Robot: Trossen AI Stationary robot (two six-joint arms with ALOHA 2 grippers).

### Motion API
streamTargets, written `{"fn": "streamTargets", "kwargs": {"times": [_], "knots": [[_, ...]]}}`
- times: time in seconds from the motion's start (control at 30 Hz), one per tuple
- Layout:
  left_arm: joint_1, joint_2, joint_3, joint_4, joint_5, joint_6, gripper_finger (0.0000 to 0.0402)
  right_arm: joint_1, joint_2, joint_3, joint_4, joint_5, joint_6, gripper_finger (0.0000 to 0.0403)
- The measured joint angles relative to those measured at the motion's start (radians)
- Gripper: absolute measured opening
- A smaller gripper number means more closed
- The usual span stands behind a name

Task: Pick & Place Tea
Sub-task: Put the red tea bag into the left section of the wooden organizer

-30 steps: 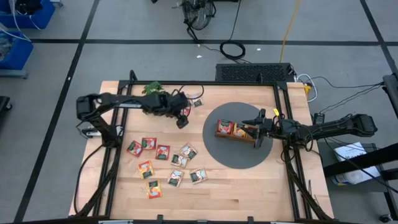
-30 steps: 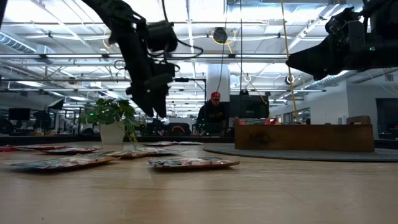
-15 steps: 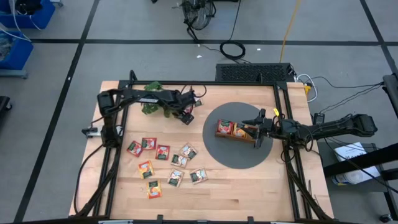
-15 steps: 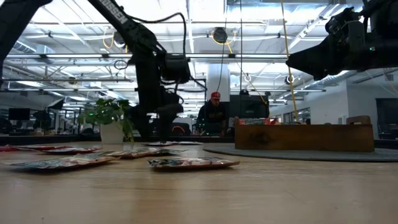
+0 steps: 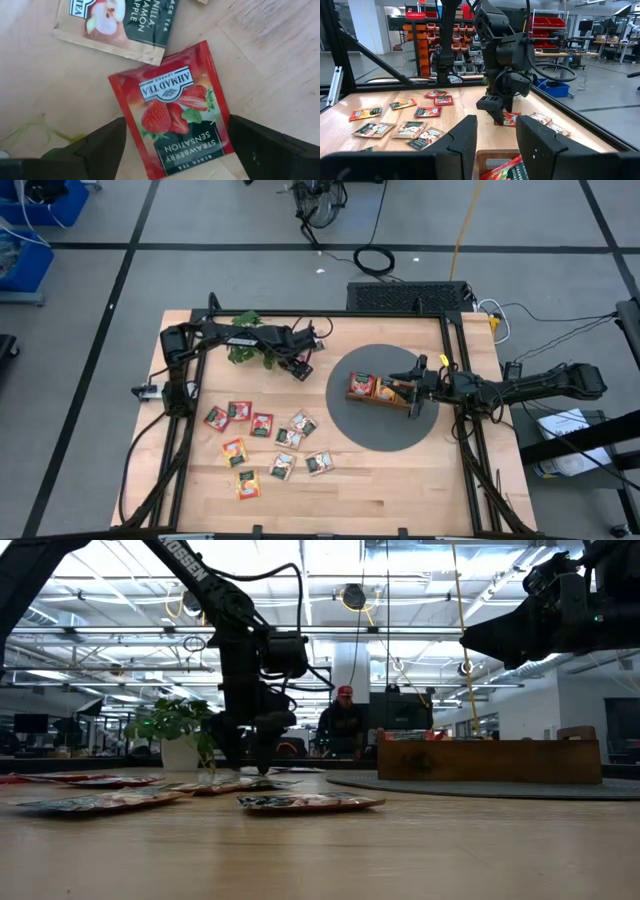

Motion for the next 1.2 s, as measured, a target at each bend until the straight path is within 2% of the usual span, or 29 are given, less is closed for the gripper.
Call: {"fn": "streamTargets", "kwargs": {"times": [0.13, 0.5, 0.73, 0.8, 0.9, 1.2], "knots": [[-0.001, 0.0, -0.001, -0.016, 0.02, 0.008, 0.0291, 0.0, 0.0, 0.0, 0.0, 0.0, 0.0, 0.0123], [-0.003, 0.001, -0.002, -0.023, 0.074, 0.044, 0.0113, 0.0, 0.0, 0.0, 0.0, 0.0, 0.001, 0.0123], [-0.014, 0.001, -0.002, -0.027, 0.069, 0.088, 0.001, 0.0, 0.0, 0.0, -0.002, 0.0, 0.001, 0.0123], [-0.017, 0.001, -0.002, -0.026, 0.069, 0.099, 0.001, 0.0, 0.0, 0.0, -0.002, 0.0, 0.001, 0.0123], [-0.024, 0.002, -0.002, -0.033, 0.071, 0.128, 0.0036, 0.0, 0.0, 0.0, -0.002, 0.0, 0.001, 0.0123], [-0.028, -0.046, -0.009, -0.063, 0.097, 0.124, 0.0178, 0.0, 0.0, 0.0, -0.008, -0.001, 0.001, 0.0123]]}}
